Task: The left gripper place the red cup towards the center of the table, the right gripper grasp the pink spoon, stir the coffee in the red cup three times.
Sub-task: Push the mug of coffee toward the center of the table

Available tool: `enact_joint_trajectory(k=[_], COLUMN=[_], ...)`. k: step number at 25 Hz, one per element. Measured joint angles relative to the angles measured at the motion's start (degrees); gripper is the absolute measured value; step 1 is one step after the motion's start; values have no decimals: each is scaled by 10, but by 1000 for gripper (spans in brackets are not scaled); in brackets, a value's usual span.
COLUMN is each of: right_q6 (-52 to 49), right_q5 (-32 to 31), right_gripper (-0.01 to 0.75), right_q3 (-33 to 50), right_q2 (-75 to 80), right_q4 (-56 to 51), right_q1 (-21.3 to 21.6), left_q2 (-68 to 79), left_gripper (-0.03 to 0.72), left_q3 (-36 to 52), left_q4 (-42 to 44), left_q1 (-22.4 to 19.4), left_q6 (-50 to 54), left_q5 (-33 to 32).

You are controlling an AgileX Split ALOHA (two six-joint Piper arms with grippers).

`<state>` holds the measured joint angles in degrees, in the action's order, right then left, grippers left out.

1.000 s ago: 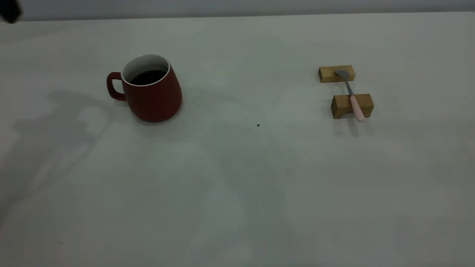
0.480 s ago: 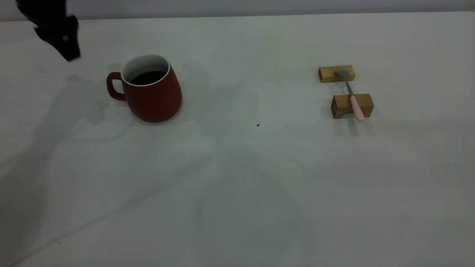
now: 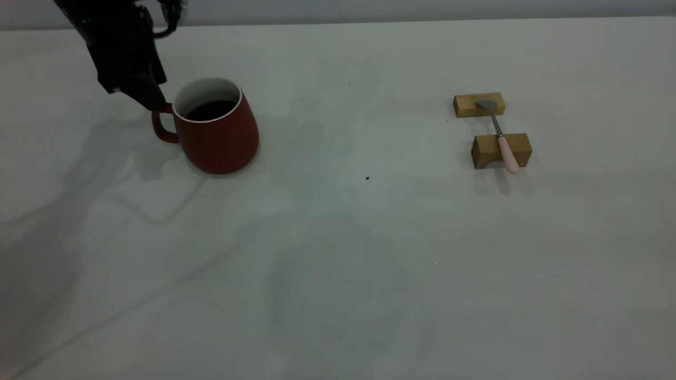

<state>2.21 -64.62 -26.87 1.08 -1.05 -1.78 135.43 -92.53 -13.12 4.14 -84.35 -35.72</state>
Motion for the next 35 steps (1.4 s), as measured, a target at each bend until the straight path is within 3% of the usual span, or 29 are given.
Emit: enact_joint_trajectory(k=[15,29,35], right_q6=[0,0,0], right_q5=[0,0,0], right_gripper=[237,237,237], right_q3=[0,0,0], right_q2=[0,0,0], right_q4=[0,0,0], right_q1=[0,0,0], left_q2=[18,41,41], left_gripper=[490,470,436], left_q3=[-18,-114,-114], left_q4=[-28,9,21], left_q1=[22,27,27], left_q6=[-29,6,-94], left_q5=[7,-129,-134])
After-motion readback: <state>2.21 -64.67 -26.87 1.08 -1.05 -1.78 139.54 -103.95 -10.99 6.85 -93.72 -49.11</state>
